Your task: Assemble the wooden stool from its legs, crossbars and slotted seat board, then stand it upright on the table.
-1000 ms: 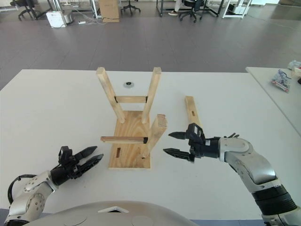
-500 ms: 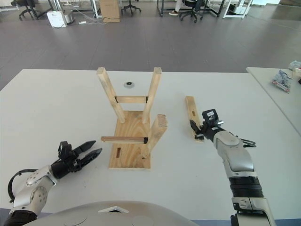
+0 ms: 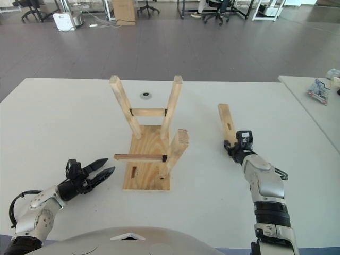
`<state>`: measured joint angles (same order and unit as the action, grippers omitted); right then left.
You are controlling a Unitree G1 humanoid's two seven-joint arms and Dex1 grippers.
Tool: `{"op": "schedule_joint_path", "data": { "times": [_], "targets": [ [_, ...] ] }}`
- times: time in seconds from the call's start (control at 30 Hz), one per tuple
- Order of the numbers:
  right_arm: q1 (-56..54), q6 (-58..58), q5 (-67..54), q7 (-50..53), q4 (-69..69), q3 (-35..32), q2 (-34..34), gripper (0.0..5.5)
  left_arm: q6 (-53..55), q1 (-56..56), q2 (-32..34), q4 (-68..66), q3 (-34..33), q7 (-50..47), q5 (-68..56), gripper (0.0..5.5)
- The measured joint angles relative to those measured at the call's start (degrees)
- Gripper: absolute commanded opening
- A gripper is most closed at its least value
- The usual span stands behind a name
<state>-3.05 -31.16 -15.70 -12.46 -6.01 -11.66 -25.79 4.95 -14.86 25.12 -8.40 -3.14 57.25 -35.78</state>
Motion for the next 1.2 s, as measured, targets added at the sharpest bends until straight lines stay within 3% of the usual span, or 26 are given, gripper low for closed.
{"op": "schedule_joint_path", "data": {
  "times": [0.1,0.2,0.4,0.6,0.7,0.87,1.13,1.2],
  "targets": [
    [-6.30,3.99,-4.21,-4.61,3.58,-3.97,-0.93,2.06,11.00,4.77,8.62,0.97,-8.44,-6.50,-1.86,3.55],
    [-13.02,4.71,-9.07,-10.30,8.17,-4.66,-2.58,2.06,20.32,17.37,16.41,5.30,-14.88,-7.93,-8.38,3.55],
    [-23.45,-9.26,-37.72,-25.62,18.49,-9.68,-7.43,2.06,45.08,47.03,25.65,10.70,-18.57,-5.65,-33.15,3.55],
    [-30.06,-21.99,-60.60,-27.03,21.58,-8.42,-8.46,2.06,52.20,58.60,16.93,12.54,-13.99,-10.40,-43.76,3.55],
    [-30.06,-24.32,-63.17,-27.42,22.23,-5.68,-8.31,2.06,53.75,60.38,13.68,10.77,-14.13,-16.15,-48.72,3.63],
    [-30.06,-26.35,-65.05,-28.61,22.67,-0.91,-7.42,2.06,54.57,60.73,11.39,10.98,-14.35,-20.06,-51.95,4.48],
    [-32.59,-28.87,-63.62,-32.30,21.74,3.52,-9.09,2.06,51.00,62.74,5.72,14.04,-14.31,-27.63,-54.00,4.51],
    [-33.18,-29.27,-62.74,-33.38,21.26,4.31,-9.70,2.06,50.99,62.77,4.98,14.03,-14.40,-29.11,-55.62,4.21]
  ]
}}
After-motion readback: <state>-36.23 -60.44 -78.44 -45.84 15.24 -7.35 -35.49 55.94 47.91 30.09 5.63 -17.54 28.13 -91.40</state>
